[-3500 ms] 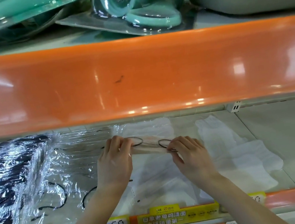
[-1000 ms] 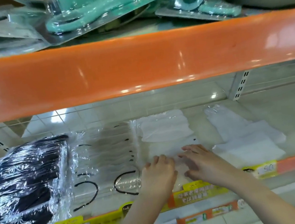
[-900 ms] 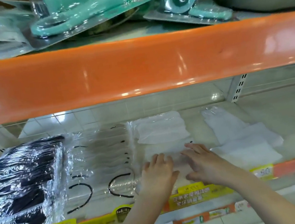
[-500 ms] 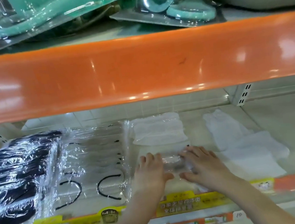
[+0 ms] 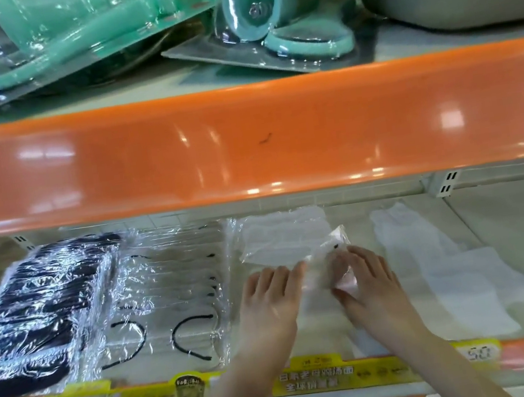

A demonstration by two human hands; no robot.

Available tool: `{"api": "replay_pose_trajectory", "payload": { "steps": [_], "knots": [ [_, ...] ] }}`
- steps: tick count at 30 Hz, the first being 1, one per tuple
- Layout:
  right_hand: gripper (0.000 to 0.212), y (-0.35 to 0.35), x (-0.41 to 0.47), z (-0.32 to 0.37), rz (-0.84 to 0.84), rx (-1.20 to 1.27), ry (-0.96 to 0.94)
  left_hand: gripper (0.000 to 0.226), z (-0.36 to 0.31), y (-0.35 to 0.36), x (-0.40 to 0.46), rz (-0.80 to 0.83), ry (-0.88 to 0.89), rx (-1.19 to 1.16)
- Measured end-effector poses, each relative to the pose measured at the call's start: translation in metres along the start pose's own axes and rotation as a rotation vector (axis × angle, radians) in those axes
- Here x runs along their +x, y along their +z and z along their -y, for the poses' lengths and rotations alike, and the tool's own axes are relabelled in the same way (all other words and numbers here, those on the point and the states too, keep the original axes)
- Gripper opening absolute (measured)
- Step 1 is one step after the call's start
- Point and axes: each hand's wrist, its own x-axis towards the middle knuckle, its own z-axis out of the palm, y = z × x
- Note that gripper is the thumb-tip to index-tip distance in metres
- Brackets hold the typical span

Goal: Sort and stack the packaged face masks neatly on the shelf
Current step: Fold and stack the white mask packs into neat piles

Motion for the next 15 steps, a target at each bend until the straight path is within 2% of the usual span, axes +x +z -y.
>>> {"api": "replay_pose_trajectory", "payload": {
  "steps": [3, 5, 8, 10, 12, 13, 15],
  "knots": [
    [0.090, -0.013, 0.009, 0.001, -0.032, -0.043, 0.037, 0.058, -0.006, -0.010, 0.005, -0.024, 0.048, 0.050],
    [0.097, -0.021, 0.016, 0.004, -0.100, -0.096, -0.027, 0.065, -0.005, -0.013, 0.008, -0.011, 0.073, 0.085],
    [0.097, -0.026, 0.019, 0.008, -0.168, -0.205, -0.214, 0.061, -0.005, -0.012, 0.010, 0.030, 0.163, 0.141],
    [0.093, -0.023, 0.019, 0.004, -0.117, -0.259, -0.306, 0.052, -0.004, -0.013, 0.011, 0.029, 0.242, 0.166],
    [0.079, -0.016, 0.020, -0.003, -0.083, -0.272, -0.343, 0.051, -0.003, -0.014, 0.011, 0.025, 0.295, 0.169],
    [0.065, -0.012, 0.020, -0.006, -0.092, -0.263, -0.354, 0.051, -0.002, -0.014, 0.011, 0.009, 0.311, 0.165],
    [0.023, -0.012, 0.019, -0.007, -0.170, -0.242, -0.383, 0.054, 0.002, -0.013, 0.008, -0.018, 0.305, 0.160]
  ]
}}
